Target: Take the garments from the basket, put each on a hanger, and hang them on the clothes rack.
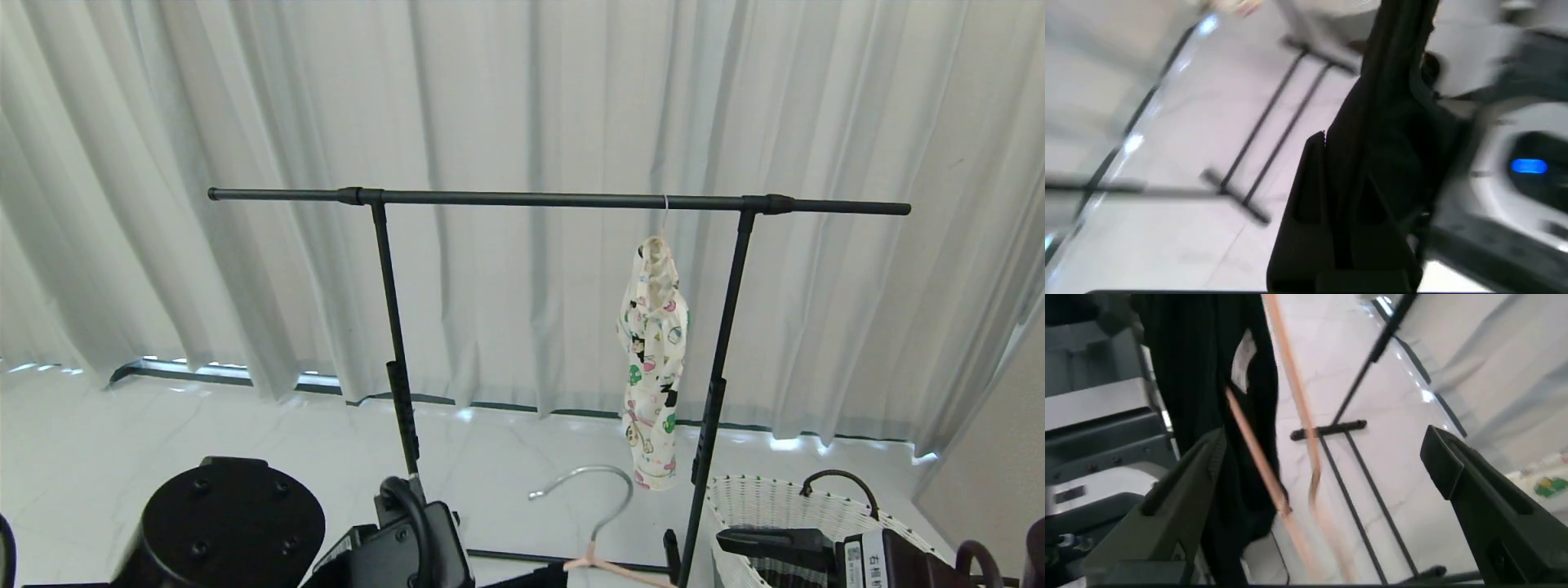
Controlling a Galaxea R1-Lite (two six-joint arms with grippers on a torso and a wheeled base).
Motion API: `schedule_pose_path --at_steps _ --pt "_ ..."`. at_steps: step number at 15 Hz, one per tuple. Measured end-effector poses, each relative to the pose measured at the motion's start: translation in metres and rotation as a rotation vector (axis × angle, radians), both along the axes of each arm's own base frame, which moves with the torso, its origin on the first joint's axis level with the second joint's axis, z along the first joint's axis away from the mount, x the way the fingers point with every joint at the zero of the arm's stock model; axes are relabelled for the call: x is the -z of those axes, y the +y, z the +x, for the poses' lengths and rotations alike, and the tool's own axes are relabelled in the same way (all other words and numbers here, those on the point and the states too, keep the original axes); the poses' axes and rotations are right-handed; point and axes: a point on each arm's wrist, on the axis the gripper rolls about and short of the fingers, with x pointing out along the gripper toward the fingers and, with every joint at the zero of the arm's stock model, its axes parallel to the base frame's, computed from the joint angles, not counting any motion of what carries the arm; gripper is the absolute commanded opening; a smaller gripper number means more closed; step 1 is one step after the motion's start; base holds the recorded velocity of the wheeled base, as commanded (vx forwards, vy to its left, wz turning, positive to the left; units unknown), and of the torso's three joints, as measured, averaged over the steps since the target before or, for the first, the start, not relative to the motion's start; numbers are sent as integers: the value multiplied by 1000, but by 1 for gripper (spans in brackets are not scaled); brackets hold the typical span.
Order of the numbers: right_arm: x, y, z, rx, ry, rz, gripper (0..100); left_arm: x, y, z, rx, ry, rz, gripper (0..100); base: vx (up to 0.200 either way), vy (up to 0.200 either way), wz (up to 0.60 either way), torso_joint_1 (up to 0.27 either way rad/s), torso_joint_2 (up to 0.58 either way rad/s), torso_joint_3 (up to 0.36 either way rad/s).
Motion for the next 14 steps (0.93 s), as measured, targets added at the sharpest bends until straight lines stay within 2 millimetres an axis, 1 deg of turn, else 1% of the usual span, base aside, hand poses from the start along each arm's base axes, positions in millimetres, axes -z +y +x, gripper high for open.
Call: schedule_pose_path --at_steps 4,6,7,9,11,12,14 --pt "4 -1 3 31 33 -7 100 -5 19 29 -205 -71 -62 0 0 0 0 0 0 0" --pt "5 3 7 74 139 28 100 -16 20 39 -258 -122 -148 0 0 0 0 0 0 0" --pt "5 8 11 99 190 51 100 -20 19 41 -264 -134 -166 0 0 0 0 0 0 0" --pt "4 24 23 192 267 89 100 -30 17 45 -270 -168 -205 0 0 0 0 0 0 0" --pt "2 45 39 310 326 143 100 -38 14 48 -268 -191 -230 0 0 0 0 0 0 0" --pt "1 57 47 359 352 178 100 -42 13 49 -265 -200 -240 0 0 0 0 0 0 0" --pt "4 74 57 425 373 201 100 -45 10 51 -259 -205 -248 0 0 0 0 0 0 0"
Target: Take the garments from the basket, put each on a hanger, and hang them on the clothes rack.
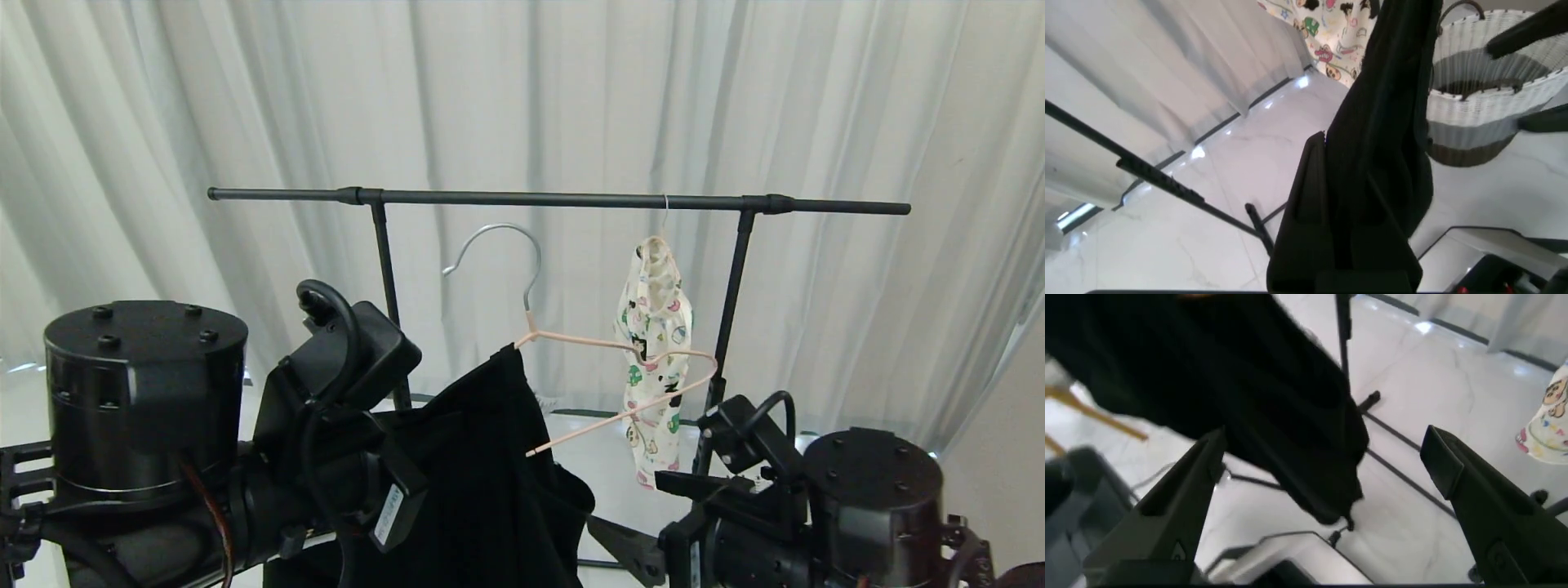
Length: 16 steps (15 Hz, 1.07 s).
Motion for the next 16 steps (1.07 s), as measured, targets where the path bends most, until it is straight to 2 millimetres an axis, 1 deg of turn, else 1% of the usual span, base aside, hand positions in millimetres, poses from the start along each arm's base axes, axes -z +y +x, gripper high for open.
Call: schedule_pose_path --at_steps 1,4,8,10,11,12,14,16 --pt "3 7 6 54 10 5 100 -1 -1 0 4 -1 -1 0 0 0 0 0 0 0" --pt "12 16 13 103 22 -16 100 -2 -4 0 13 -6 -4 0 0 0 0 0 0 0" --pt "23 25 8 95 21 -59 100 -6 -8 0 26 -14 -12 0 0 0 0 0 0 0" --pt "29 26 8 141 0 -103 100 -7 -9 2 26 -17 -15 0 0 0 0 0 0 0" --pt "33 25 8 153 -5 -129 100 -7 -9 2 26 -17 -14 0 0 0 0 0 0 0" --pt "38 19 12 182 -15 -168 100 -6 -8 2 18 -16 -10 0 0 0 0 0 0 0" --pt "45 2 28 286 -36 -242 100 1 -4 3 -14 0 13 0 0 0 0 0 0 0" --pt "48 -17 47 381 -56 -302 100 6 0 3 -30 14 25 0 0 0 0 0 0 0"
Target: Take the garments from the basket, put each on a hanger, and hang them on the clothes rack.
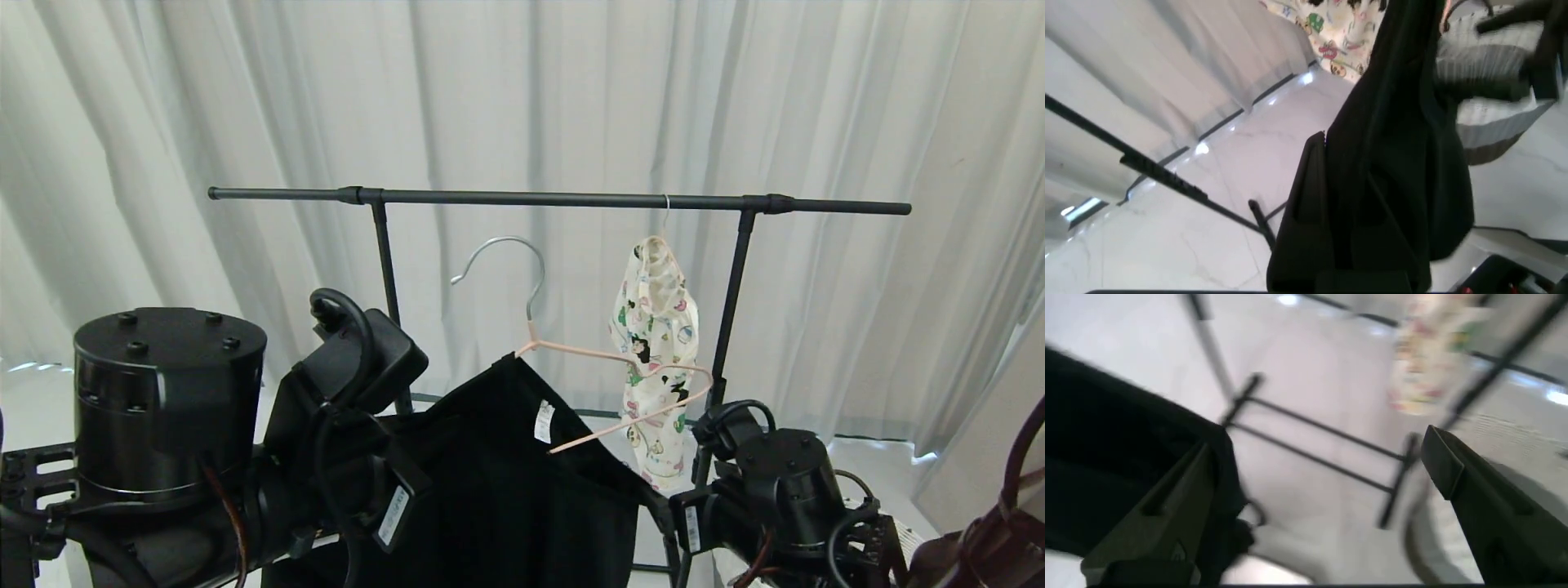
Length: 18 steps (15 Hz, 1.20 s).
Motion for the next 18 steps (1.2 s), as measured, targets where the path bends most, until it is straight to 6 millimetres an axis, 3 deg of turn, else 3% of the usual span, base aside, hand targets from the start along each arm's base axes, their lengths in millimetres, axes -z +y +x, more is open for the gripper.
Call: schedule_pose_path --at_steps 4,9,13,18 --pt "-2 -28 29 119 -33 -61 100 11 7 -4 -12 30 25 0 0 0 0 0 0 0" --pt "-12 -47 49 199 -71 -50 100 28 15 -14 -10 74 70 0 0 0 0 0 0 0" --pt "-29 -52 51 174 -109 -4 100 40 14 -14 -8 114 103 0 0 0 0 0 0 0" --pt "-66 -70 48 -7 -223 -7 100 50 7 -3 -43 118 127 0 0 0 0 0 0 0"
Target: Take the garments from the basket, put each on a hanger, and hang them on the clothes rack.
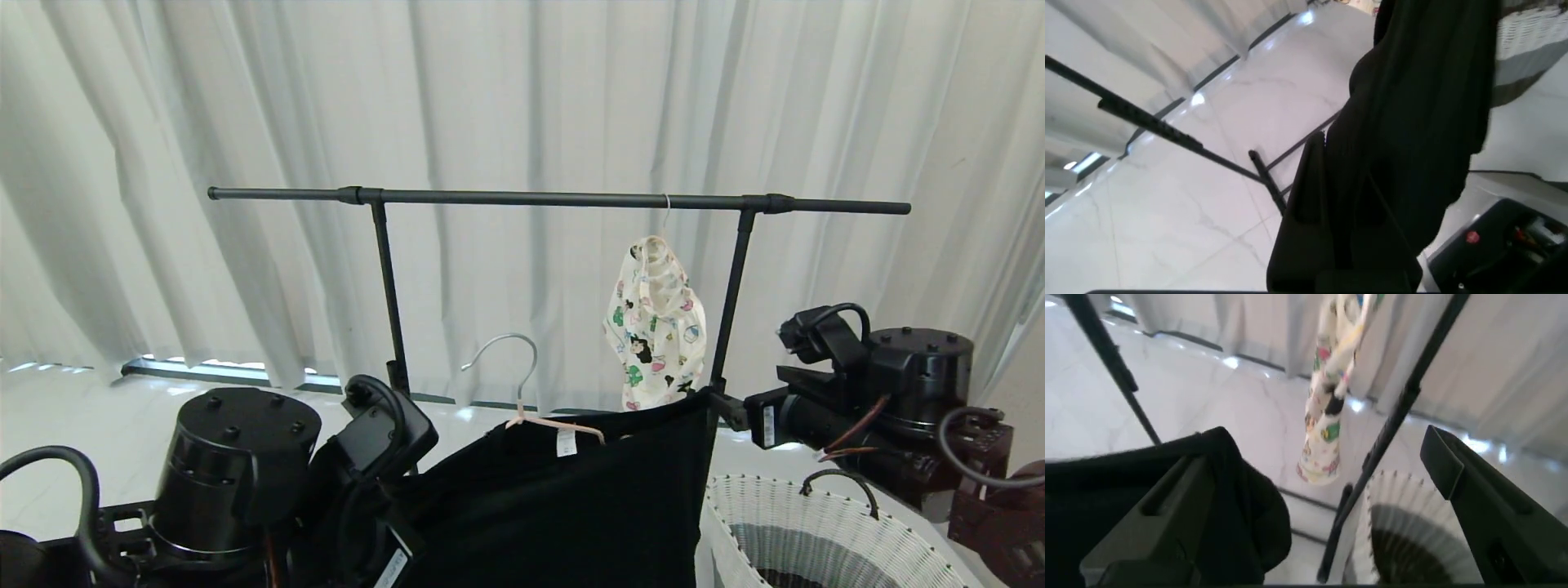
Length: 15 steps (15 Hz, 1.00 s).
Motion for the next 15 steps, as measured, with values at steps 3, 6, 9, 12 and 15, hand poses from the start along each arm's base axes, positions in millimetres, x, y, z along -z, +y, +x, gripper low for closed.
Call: schedule_pose_path --at_steps 3,6,9,12,15 --pt "-14 -9 -11 -93 -3 -31 100 4 -3 5 -12 0 6 0 0 0 0 0 0 0" --pt "-26 -17 -22 -199 6 -119 100 4 -7 8 -11 -30 -21 0 0 0 0 0 0 0" --pt "-35 -22 -22 -226 24 -160 100 5 -9 7 -1 -33 -24 0 0 0 0 0 0 0" --pt "-40 -30 -18 -232 81 -202 100 5 -9 6 7 -49 -34 0 0 0 0 0 0 0" --pt "-48 -41 -14 -328 188 -218 100 7 -8 6 6 -57 -39 0 0 0 0 0 0 0"
